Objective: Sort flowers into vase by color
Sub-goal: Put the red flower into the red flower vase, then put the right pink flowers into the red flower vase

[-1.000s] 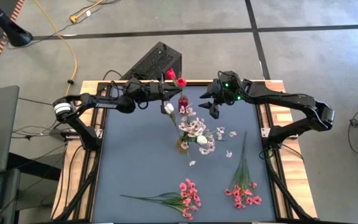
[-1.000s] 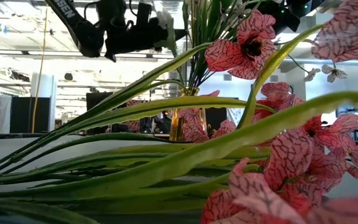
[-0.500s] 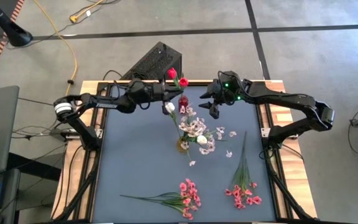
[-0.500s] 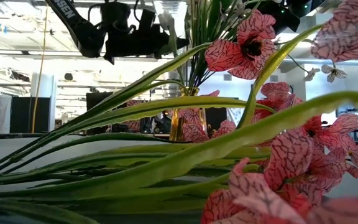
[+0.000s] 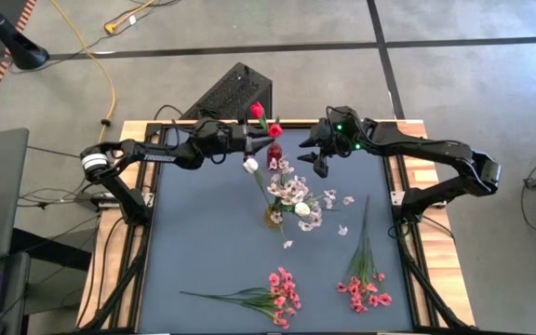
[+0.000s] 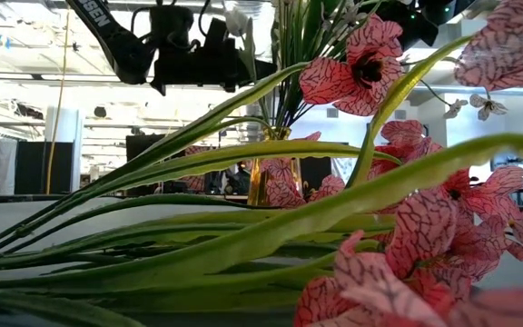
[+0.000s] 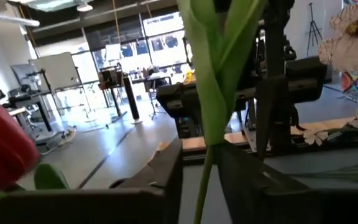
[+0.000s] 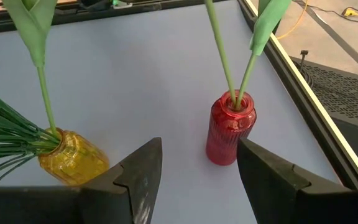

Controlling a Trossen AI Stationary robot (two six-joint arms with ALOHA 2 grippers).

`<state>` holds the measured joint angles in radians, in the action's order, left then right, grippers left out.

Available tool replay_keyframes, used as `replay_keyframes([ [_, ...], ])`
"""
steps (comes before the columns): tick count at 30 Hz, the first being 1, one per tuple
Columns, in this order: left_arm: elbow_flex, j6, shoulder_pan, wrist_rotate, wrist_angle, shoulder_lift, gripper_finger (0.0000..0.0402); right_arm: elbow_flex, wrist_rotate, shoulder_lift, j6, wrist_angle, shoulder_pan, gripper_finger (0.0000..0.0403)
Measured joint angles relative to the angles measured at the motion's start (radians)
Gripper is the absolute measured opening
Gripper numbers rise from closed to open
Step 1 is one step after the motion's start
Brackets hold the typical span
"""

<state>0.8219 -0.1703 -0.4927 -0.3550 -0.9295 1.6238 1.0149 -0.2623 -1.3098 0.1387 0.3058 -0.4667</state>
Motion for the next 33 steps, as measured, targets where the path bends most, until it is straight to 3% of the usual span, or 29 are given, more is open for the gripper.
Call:
replay_keyframes([
  [9,0.0,0.017,-0.002,0.001,0.155,-0.033,0.0142,0.0,0.0,0.0,0.0,0.0,0.0,0.0234],
  [23,0.0,0.069,-0.044,0.003,0.506,-0.153,0.0143,0.0,0.0,0.0,0.0,0.0,0.0,0.0234],
  [33,0.0,-0.005,-0.066,0.004,0.611,-0.171,0.0143,0.055,0.0,0.002,0.002,0.092,0.0,0.0234],
])
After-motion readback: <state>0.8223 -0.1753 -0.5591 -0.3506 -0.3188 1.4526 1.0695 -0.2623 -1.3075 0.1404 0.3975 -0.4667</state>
